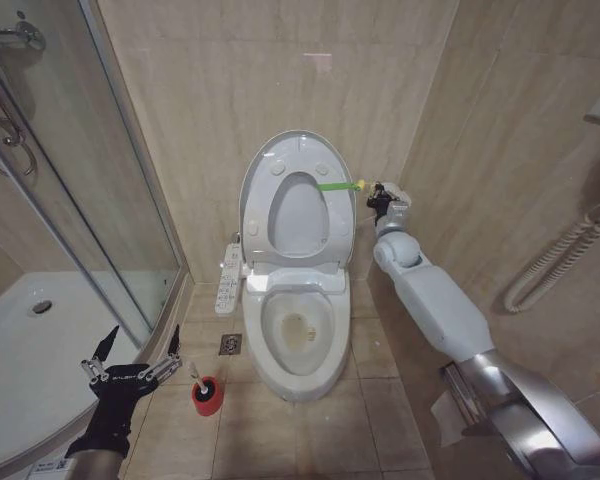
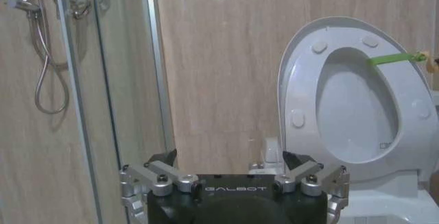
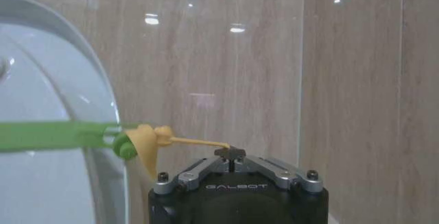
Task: Open the toilet lid, clean the toilet bowl with a toilet brush, close the toilet lid, and flush.
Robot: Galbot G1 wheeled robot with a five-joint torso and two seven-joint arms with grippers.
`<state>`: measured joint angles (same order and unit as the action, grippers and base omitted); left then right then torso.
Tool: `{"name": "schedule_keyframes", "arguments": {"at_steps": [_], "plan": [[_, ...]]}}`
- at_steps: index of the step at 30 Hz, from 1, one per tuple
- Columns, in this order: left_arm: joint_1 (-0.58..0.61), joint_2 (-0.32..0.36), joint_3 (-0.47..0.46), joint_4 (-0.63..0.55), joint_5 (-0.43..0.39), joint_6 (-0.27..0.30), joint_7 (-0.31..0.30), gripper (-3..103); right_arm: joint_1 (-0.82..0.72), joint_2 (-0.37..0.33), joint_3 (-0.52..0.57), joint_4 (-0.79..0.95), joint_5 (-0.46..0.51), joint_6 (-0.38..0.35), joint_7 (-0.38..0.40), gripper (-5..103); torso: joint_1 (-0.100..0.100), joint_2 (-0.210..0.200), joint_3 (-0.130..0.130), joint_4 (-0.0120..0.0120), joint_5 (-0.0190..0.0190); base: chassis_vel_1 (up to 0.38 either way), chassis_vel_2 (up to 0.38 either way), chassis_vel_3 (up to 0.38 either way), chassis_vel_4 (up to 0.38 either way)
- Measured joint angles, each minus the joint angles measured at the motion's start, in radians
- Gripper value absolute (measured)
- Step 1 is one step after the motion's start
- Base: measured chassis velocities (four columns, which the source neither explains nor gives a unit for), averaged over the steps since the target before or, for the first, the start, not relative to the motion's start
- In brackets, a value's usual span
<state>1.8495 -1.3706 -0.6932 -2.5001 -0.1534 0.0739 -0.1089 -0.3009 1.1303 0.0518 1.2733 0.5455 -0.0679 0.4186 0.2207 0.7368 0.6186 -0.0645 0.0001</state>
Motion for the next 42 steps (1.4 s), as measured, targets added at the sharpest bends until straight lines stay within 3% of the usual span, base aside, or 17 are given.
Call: {"name": "schedule_keyframes", "arguments": {"at_steps": [8, 9, 15, 16, 22, 23, 30, 31, 42], "plan": [[0.0, 0.0, 0.0, 0.0, 0.0, 0.0, 0.0, 100, -0.043, -0.016, -0.004, 0.047, 0.002, -0.006, 0.005, 0, 0.0, 0.0, 0.0, 0.0003, 0.0, 0.0, 0.0, 0.0, 0.0], [0.0, 0.0, 0.0, 0.0, 0.0, 0.0, 0.0, 100, -0.046, -0.017, -0.004, 0.051, 0.002, -0.006, 0.005, 18, 0.0, 0.0, 0.0, 0.0003, -0.0001, 0.0, 0.0, 0.0, 0.0], [0.0, 0.0, 0.0, 0.0, 0.0, 0.0, 0.0, 100, -0.058, -0.029, -0.005, 0.077, 0.004, -0.008, 0.005, 18, 0.0, 0.0, 0.0, 0.0005, 0.0, 0.0, 0.0, 0.0, 0.0], [0.0, 0.0, 0.0, 0.0, 0.0, 0.0, 0.0, 100, -0.062, -0.033, -0.005, 0.084, 0.005, -0.008, 0.005, 45, 0.0, 0.0, 0.0, 0.0005, 0.0, 0.0, 0.0, 0.0, 0.0], [0.0, 0.0, 0.0, 0.0, 0.0, 0.0, 0.0, 100, -0.091, -0.056, -0.002, 0.124, 0.009, -0.012, 0.005, 45, 0.0, 0.0, 0.0, 0.0005, 0.0, 0.0, 0.0, 0.0, 0.0], [0.0, 0.0, 0.0, 0.0, 0.0, 0.0, 0.0, 100, -0.096, -0.062, -0.002, 0.133, 0.01, -0.013, 0.005, 72, 0.0, 0.0, 0.0, 0.0004, 0.0, 0.0, 0.0, 0.0, 0.0], [0.0, 0.0, 0.0, 0.0, 0.0, 0.0, 0.0, 100, -0.126, -0.087, -0.004, 0.18, 0.014, -0.019, 0.004, 72, 0.0, 0.0, 0.0, 0.0005, -0.0001, 0.0, 0.0, 0.0, 0.0], [0.0, 0.0, 0.0, 0.0, 0.0, 0.0, 0.0, 100, -0.131, -0.091, -0.004, 0.188, 0.015, -0.021, 0.003, 97, 0.0, 0.0, 0.0, 0.0005, -0.0001, 0.0, 0.0, 0.0, 0.0], [0.0, 0.0, 0.0, 0.0, 0.0, 0.0, 0.0, 100, -0.151, -0.106, 0.001, 0.229, 0.025, -0.026, 0.006, 100, 0.0, 0.0, 0.0, 0.0006, -0.0001, 0.0, 0.0, 0.0, 0.0]]}}
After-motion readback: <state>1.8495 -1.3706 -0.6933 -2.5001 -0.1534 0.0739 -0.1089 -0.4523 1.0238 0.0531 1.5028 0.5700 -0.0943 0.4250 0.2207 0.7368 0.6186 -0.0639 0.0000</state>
